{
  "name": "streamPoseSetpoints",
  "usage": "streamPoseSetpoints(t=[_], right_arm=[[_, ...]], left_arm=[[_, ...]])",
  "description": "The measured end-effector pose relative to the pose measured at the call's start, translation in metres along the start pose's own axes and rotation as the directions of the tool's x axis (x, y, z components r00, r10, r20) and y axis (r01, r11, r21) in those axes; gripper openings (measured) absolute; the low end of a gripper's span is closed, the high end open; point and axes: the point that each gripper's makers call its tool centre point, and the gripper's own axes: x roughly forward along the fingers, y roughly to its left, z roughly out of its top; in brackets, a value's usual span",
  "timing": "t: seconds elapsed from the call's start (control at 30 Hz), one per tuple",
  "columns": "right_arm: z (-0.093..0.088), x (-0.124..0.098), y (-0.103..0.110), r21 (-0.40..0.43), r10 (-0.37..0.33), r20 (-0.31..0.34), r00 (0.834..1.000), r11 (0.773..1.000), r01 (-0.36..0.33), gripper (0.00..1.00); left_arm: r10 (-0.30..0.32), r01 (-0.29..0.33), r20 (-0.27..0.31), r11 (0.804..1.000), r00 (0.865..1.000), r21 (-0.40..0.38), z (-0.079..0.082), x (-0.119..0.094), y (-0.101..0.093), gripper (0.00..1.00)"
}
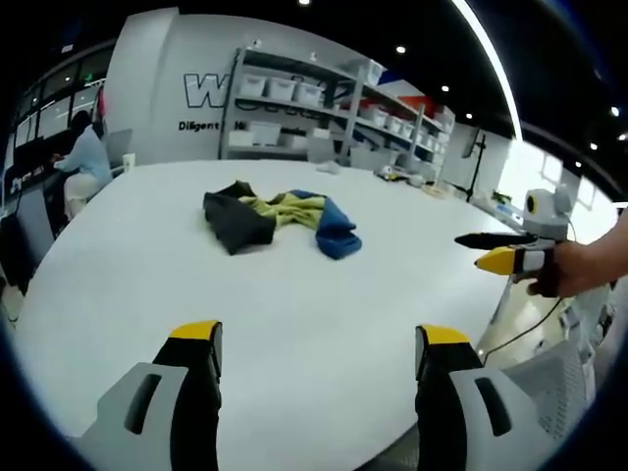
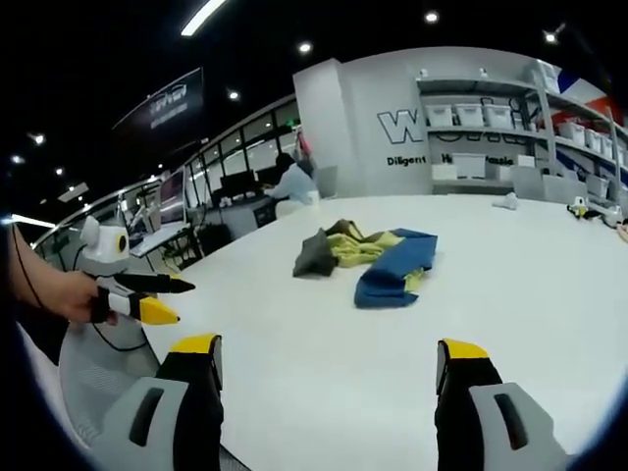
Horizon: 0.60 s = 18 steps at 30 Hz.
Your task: Fold the garment on the visible template until the final outline fits inside the template.
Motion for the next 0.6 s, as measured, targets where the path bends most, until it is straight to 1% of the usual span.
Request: streamPoseSetpoints(t=[0.13, 0.3, 0.6], right_arm=[[0.0005, 0.0004, -0.0014, 0.002, 0.0, -0.001, 1.0, 1.0, 0.0, 0.88], [-0.0006, 0.0006, -0.0037, 0.003, 0.001, -0.004, 1.0, 1.0, -0.001, 0.88], [-0.0027, 0.0019, -0.0081, 0.003, -0.009, -0.014, 1.0, 1.0, 0.009, 0.86]], left_arm=[[-0.002, 0.002, -0.013, 1.0, 1.0, 0.002, -0.0036, -0.0006, 0.0017, 0.8], [-0.009, 0.009, -0.018, 1.0, 1.0, 0.008, -0.0037, -0.0019, 0.0026, 0.8], [-0.01, 0.01, -0.024, 1.0, 1.0, 0.008, -0.0041, -0.0014, 0.0098, 0.79]])
